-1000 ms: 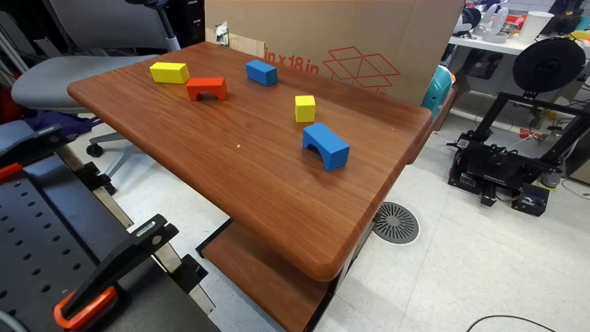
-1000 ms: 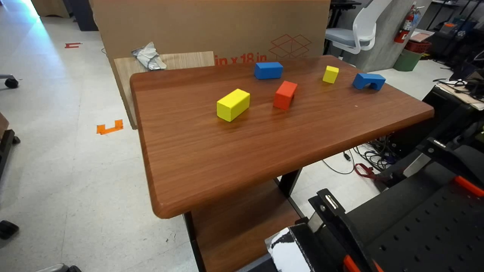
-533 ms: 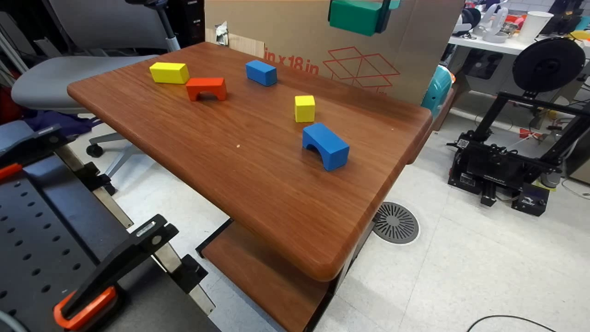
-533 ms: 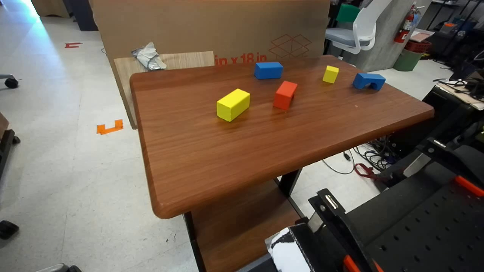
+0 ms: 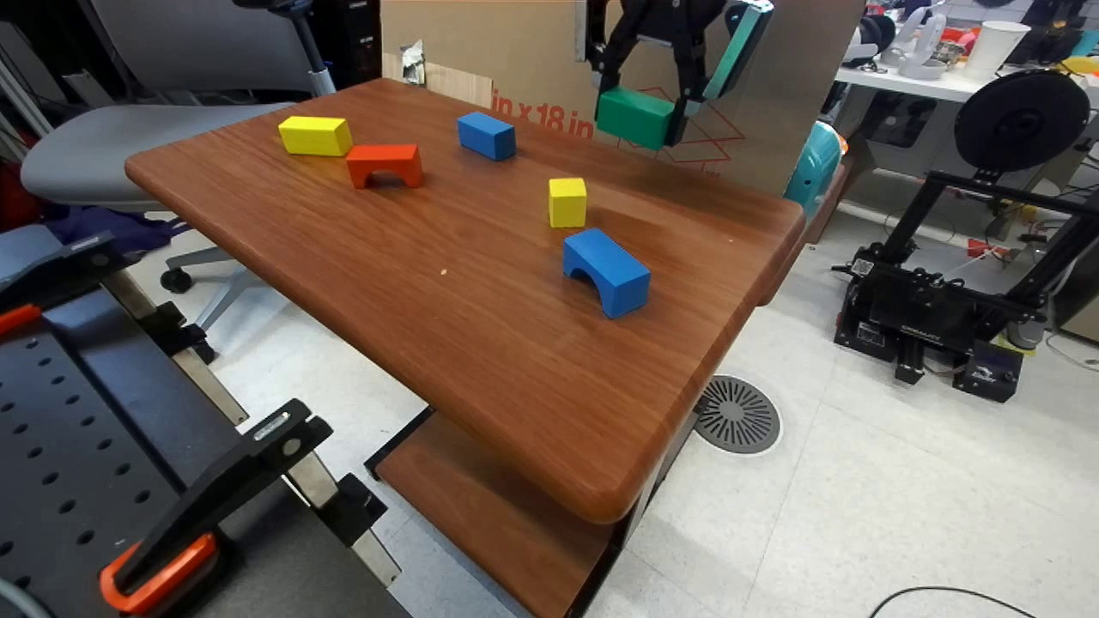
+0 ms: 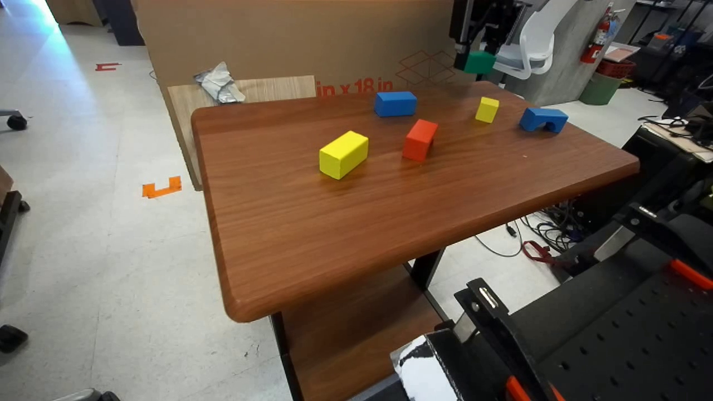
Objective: Pick the green block and move it up on the table
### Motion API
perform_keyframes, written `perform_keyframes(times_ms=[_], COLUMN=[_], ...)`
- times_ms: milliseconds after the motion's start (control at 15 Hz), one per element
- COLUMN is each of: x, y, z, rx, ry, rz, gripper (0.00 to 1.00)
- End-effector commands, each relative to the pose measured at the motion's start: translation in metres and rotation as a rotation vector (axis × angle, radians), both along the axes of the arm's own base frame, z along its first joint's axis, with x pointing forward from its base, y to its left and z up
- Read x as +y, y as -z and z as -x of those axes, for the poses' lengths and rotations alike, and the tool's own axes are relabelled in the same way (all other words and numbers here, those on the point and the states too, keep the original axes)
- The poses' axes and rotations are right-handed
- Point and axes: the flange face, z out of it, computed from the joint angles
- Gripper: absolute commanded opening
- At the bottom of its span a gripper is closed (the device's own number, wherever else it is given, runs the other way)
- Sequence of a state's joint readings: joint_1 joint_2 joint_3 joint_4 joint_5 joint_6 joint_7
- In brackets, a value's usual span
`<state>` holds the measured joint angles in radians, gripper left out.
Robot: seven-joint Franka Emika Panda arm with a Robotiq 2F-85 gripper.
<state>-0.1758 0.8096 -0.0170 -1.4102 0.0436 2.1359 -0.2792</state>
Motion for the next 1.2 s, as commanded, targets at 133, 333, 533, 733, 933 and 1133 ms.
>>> perform_keyframes(times_ms=[133, 333, 533, 733, 933, 1133], x=[0.006, 0.006, 0.006, 0.007, 0.007, 0.009], y=[0.017, 0.029, 0.040, 0.047, 0.050, 0.038], z=[-0.025, -0.029, -0.032, -0.034, -0.037, -0.037], rx=[0.018, 0.049, 0.078, 0.097, 0.108, 0.088], ry=[0.047, 0.064, 0.074, 0.081, 0.087, 0.074], rz=[0.005, 0.002, 0.004, 0.001, -0.005, 0.004], gripper=[0.42, 0.42, 0.42, 0.42, 0.92, 1.00])
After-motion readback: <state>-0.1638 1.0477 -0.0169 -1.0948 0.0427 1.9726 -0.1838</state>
